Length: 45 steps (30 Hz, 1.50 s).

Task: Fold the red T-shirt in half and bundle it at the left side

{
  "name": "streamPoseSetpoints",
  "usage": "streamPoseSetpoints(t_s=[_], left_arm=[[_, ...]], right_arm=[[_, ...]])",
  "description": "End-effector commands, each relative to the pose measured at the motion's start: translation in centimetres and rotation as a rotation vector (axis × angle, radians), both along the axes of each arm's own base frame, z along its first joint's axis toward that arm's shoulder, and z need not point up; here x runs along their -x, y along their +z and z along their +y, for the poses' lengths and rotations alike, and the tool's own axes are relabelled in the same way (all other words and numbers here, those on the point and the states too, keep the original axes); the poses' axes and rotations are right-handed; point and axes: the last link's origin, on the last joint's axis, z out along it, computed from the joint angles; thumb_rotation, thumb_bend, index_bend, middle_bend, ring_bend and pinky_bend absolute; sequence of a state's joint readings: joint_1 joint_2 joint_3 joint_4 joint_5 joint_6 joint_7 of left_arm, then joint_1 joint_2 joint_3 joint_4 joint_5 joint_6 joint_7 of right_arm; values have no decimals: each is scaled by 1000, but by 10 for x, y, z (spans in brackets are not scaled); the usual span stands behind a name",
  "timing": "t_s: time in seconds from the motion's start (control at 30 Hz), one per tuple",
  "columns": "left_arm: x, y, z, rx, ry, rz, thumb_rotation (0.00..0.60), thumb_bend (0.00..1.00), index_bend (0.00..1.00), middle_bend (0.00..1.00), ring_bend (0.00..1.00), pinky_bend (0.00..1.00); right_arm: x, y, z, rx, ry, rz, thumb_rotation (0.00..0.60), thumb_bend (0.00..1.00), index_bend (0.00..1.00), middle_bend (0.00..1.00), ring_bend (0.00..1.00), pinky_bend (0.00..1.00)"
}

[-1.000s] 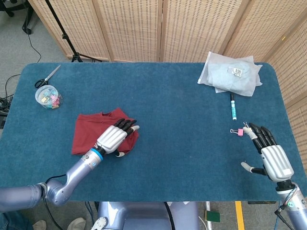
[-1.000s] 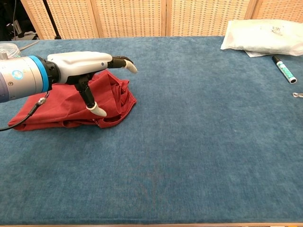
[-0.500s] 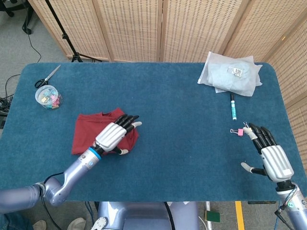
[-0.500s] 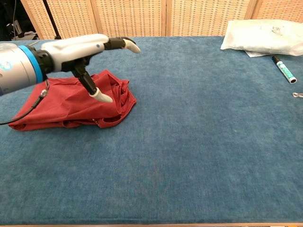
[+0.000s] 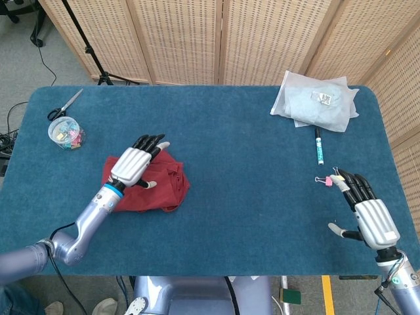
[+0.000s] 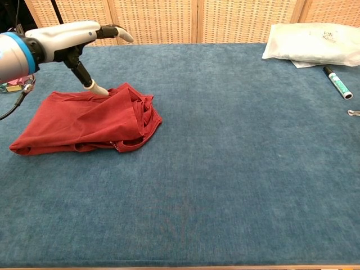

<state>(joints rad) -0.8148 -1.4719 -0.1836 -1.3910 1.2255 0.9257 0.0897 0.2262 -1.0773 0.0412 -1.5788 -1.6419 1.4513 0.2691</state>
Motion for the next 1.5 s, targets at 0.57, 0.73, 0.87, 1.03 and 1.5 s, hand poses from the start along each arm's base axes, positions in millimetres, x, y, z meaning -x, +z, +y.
streamPoseSetpoints(t_s=[0.57, 0.73, 0.87, 1.03, 1.5], left_arm=[[-10, -39, 43, -36, 9, 265, 600, 164, 248, 0, 0, 0], [-12, -38, 48, -30, 19, 239, 600, 170, 258, 0, 0, 0], [-13, -29, 53, -53, 20, 219, 600, 172, 261, 0, 0, 0], [-10, -25, 58, -66, 31, 230, 600, 179, 272, 0, 0, 0], [-14, -59, 52, -3, 17, 248, 600, 194, 356, 0, 0, 0]], right_arm=[[7, 2, -6, 9, -36, 1, 600, 0, 0, 0, 0, 0], [8, 2, -7, 6, -41, 2, 600, 0, 0, 0, 0, 0], [8, 2, -7, 5, -43, 3, 600, 0, 0, 0, 0, 0], [8, 0, -7, 1, -41, 6, 600, 0, 0, 0, 0, 0], [9, 0, -8, 1, -48, 6, 600, 0, 0, 0, 0, 0]])
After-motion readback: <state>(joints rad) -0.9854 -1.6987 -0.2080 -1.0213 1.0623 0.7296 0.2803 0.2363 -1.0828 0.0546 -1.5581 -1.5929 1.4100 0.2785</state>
